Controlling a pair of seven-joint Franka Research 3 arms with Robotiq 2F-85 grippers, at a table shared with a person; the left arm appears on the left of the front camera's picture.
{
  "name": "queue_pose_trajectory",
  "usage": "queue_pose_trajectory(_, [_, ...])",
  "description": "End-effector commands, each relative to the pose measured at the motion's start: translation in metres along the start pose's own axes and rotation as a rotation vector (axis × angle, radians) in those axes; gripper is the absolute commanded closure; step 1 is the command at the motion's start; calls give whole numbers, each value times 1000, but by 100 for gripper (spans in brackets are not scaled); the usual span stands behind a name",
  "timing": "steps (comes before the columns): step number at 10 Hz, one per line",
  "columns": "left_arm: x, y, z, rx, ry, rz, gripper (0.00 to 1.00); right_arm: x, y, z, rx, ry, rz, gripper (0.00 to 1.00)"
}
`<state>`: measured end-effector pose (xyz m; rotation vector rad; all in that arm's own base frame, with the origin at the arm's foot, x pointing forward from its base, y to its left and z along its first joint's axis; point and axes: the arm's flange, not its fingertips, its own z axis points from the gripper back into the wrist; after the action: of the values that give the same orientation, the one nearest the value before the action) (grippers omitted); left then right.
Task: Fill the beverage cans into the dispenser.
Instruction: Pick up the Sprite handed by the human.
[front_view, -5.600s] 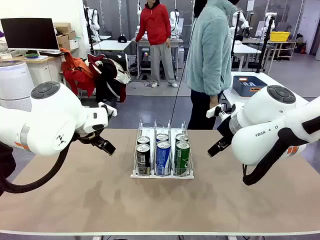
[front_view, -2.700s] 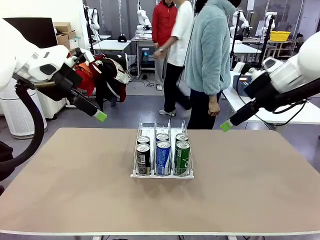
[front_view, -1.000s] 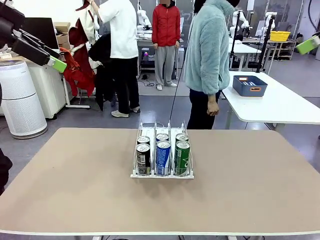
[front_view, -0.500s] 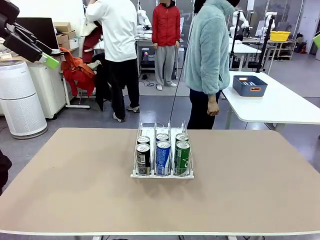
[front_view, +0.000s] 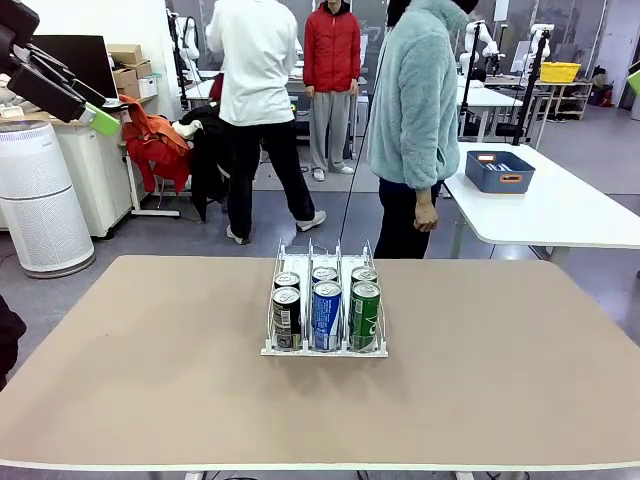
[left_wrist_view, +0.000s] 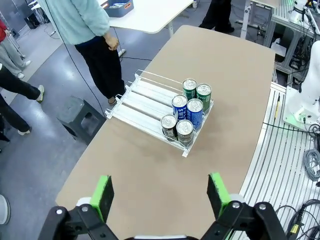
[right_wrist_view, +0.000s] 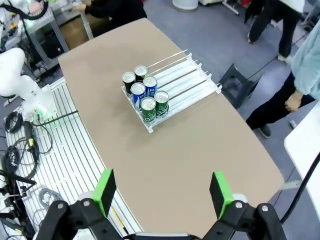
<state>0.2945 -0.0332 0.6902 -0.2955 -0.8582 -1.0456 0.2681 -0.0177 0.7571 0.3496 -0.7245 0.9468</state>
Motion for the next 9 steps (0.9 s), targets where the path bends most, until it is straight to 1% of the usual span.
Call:
queue_pose_trajectory(1, [-1,3,0,-20,-12,-6,0,-9,-6,9,-3,-5,68,0])
queue_pose_trajectory(2, [-1,3,0,-20,-12,-6,0,-10,-6,9,-9,-9,63,0])
queue_pose_trajectory(3, [-1,3,0,-20,-12,-6,0,-10,-6,6,-10,12,57,0])
queue_pose_trajectory(4, [-1,3,0,-20,-12,-6,0,-6,-4,8,-8,-15,47,0])
queue_pose_trajectory(9, [-1,3,0,-20,-12,-6,0,-6,-4,8,-8,-15,47,0])
